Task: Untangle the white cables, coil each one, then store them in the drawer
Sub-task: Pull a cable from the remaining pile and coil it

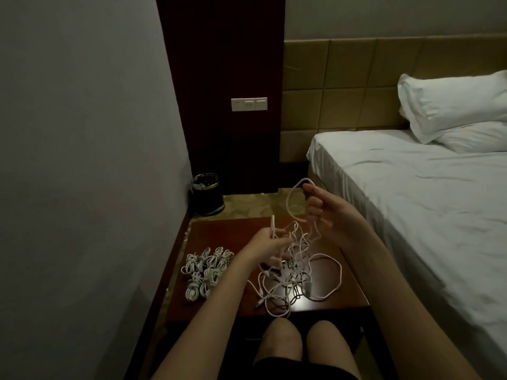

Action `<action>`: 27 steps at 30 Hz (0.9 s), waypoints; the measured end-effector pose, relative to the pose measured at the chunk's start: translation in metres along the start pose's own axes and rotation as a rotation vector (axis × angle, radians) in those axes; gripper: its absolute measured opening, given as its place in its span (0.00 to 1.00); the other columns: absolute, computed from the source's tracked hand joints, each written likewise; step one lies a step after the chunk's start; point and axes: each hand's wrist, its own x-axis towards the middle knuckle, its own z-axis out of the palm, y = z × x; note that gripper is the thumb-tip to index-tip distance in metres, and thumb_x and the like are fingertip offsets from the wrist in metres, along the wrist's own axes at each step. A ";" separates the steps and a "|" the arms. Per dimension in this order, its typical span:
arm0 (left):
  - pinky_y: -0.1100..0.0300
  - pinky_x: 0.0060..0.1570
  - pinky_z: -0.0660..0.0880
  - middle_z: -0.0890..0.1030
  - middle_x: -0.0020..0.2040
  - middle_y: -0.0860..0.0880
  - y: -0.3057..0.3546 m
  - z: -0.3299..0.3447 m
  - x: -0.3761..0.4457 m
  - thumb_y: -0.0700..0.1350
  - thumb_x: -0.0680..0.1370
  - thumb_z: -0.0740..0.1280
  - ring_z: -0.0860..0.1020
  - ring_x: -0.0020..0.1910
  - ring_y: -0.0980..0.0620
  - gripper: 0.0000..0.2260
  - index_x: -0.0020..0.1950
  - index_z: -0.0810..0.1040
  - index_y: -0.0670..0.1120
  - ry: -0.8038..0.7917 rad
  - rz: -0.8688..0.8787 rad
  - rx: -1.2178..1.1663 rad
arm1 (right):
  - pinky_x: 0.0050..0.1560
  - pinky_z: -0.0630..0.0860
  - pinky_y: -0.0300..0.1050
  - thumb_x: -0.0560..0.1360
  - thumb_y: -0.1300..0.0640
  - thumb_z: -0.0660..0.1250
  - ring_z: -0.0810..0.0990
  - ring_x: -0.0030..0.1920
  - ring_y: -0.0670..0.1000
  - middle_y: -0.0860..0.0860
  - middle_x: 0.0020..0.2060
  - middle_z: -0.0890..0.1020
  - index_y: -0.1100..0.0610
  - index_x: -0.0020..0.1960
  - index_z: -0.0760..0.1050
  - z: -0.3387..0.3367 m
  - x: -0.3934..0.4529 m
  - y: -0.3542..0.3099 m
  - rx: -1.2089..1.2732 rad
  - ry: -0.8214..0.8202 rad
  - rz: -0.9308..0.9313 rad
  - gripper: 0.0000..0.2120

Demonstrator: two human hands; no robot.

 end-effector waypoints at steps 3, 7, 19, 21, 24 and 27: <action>0.57 0.46 0.80 0.74 0.67 0.45 0.006 0.000 -0.017 0.48 0.77 0.69 0.82 0.52 0.48 0.30 0.76 0.60 0.46 -0.120 -0.023 0.287 | 0.20 0.64 0.33 0.76 0.56 0.58 0.65 0.22 0.41 0.46 0.25 0.68 0.58 0.51 0.74 0.008 -0.014 -0.002 -0.070 0.007 -0.088 0.09; 0.53 0.58 0.75 0.60 0.78 0.48 0.014 0.003 -0.042 0.50 0.76 0.71 0.76 0.63 0.47 0.39 0.79 0.50 0.53 -0.230 0.003 0.531 | 0.21 0.56 0.32 0.83 0.56 0.51 0.62 0.22 0.41 0.45 0.25 0.67 0.55 0.52 0.74 0.013 -0.032 -0.004 -0.162 0.001 -0.154 0.13; 0.47 0.57 0.75 0.81 0.55 0.45 -0.020 0.027 -0.086 0.45 0.82 0.57 0.79 0.57 0.45 0.14 0.39 0.74 0.44 -0.134 0.396 -0.586 | 0.22 0.61 0.34 0.82 0.59 0.54 0.64 0.22 0.43 0.47 0.23 0.69 0.57 0.41 0.71 0.037 -0.083 0.016 -0.110 0.200 -0.331 0.13; 0.47 0.57 0.77 0.81 0.56 0.43 -0.027 0.033 -0.093 0.44 0.80 0.58 0.80 0.57 0.44 0.12 0.37 0.70 0.44 -0.155 0.407 -0.880 | 0.26 0.67 0.36 0.81 0.59 0.56 0.69 0.23 0.44 0.48 0.22 0.71 0.57 0.37 0.69 0.035 -0.094 0.027 -0.115 0.303 -0.320 0.14; 0.45 0.52 0.79 0.83 0.51 0.43 -0.034 0.035 -0.100 0.45 0.83 0.55 0.83 0.51 0.44 0.16 0.34 0.68 0.46 -0.099 0.341 -1.302 | 0.31 0.73 0.38 0.81 0.59 0.57 0.76 0.25 0.45 0.48 0.23 0.77 0.57 0.34 0.69 0.026 -0.110 0.041 -0.307 0.396 -0.331 0.17; 0.45 0.49 0.80 0.83 0.39 0.46 -0.043 0.036 -0.104 0.48 0.84 0.55 0.85 0.40 0.48 0.19 0.33 0.69 0.46 -0.054 0.281 -1.434 | 0.28 0.71 0.34 0.82 0.58 0.56 0.77 0.26 0.43 0.48 0.24 0.80 0.59 0.34 0.73 0.018 -0.125 0.053 -0.645 0.368 -0.318 0.19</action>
